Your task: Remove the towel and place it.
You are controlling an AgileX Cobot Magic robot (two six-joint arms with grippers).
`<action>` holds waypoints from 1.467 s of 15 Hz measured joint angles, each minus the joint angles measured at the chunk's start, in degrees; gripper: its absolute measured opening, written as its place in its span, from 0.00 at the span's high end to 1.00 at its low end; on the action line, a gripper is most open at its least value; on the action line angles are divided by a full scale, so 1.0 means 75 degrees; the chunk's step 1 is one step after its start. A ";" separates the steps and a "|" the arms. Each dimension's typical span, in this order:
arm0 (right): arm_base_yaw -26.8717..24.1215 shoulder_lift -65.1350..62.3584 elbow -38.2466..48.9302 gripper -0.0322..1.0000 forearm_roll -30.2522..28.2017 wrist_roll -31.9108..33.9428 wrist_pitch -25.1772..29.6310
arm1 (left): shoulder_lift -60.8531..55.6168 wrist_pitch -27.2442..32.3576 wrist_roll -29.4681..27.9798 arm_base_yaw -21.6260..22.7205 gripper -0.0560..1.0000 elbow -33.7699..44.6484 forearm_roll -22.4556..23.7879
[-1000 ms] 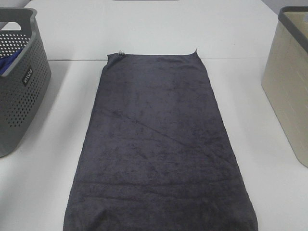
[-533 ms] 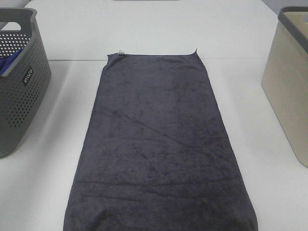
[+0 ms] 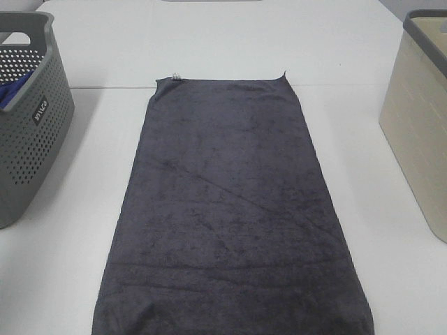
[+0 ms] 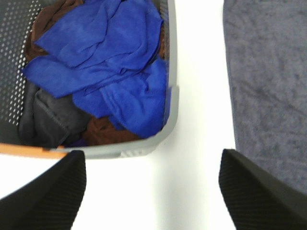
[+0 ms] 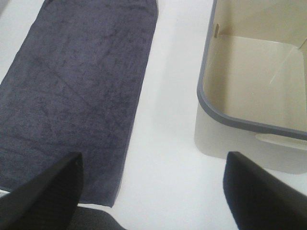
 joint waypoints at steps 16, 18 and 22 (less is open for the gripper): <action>0.0000 -0.4362 0.3888 0.24 -0.0008 -0.0710 -0.0901 | -0.6463 0.1016 0.1436 0.0038 0.28 0.3491 -0.0993; 0.0000 -0.4362 0.3927 0.24 -0.0008 -0.0764 -0.0993 | -0.6463 0.0222 0.1367 0.0084 0.28 0.3675 -0.1184; 0.0000 -0.4362 0.4064 0.24 -0.0008 -0.0764 -0.1192 | -0.6463 -0.0046 0.1291 0.0084 0.28 0.3881 -0.1261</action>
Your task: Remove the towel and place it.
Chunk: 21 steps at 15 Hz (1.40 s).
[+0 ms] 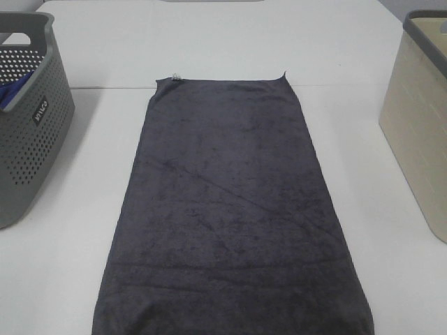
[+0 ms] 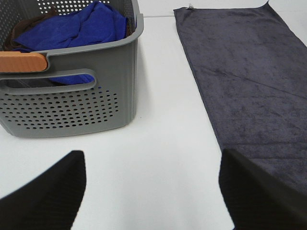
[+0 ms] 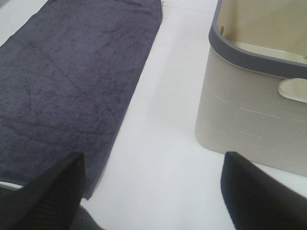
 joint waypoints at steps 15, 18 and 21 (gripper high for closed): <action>-0.0879 0.0000 0.0000 0.24 0.0008 0.0000 0.0000 | 0.0000 -0.0008 0.0008 0.1513 0.28 0.0000 -0.0046; -0.0879 0.0000 0.0000 0.24 0.0008 0.0000 0.0000 | 0.0000 -0.0008 0.0008 0.1513 0.28 0.0000 -0.0046; -0.0879 0.0000 0.0000 0.24 0.0008 0.0000 0.0000 | 0.0000 -0.0008 0.0008 0.1513 0.28 0.0000 -0.0046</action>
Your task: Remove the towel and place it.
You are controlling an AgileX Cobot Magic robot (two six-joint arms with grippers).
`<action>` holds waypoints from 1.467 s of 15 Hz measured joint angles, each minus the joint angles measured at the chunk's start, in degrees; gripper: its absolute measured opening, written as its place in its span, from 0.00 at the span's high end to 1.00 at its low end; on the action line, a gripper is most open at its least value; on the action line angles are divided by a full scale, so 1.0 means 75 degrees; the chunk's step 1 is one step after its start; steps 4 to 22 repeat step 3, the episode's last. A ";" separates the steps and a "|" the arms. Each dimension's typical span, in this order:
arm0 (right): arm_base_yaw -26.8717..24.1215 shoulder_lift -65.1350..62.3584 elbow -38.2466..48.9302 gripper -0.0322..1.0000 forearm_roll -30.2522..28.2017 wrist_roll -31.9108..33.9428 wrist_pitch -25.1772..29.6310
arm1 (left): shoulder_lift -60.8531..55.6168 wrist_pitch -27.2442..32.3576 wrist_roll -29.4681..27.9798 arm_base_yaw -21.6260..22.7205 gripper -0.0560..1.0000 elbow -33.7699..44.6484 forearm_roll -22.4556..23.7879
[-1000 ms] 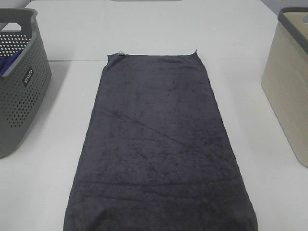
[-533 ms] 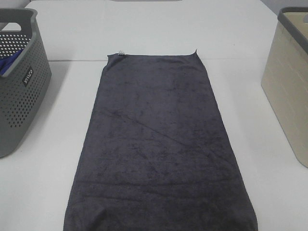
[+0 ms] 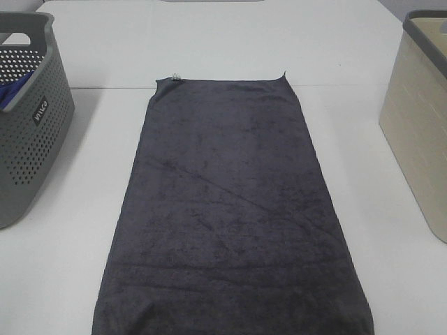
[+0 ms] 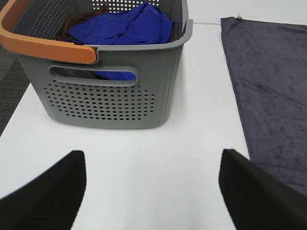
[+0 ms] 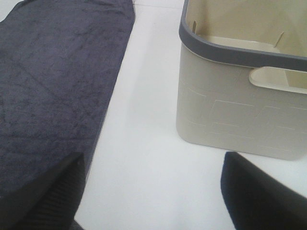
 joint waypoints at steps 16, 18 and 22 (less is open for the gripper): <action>0.0000 0.0000 0.0000 0.24 0.0000 0.0000 0.0000 | 0.0000 0.0000 0.0000 0.0000 0.28 0.0000 0.0000; 0.0000 0.0000 0.0000 0.24 0.0000 0.0000 0.0000 | 0.0000 0.0000 0.0000 0.0000 0.28 0.0000 0.0000; 0.0000 0.0000 0.0000 0.24 0.0000 0.0000 0.0000 | 0.0000 0.0000 0.0000 0.0000 0.28 0.0000 0.0000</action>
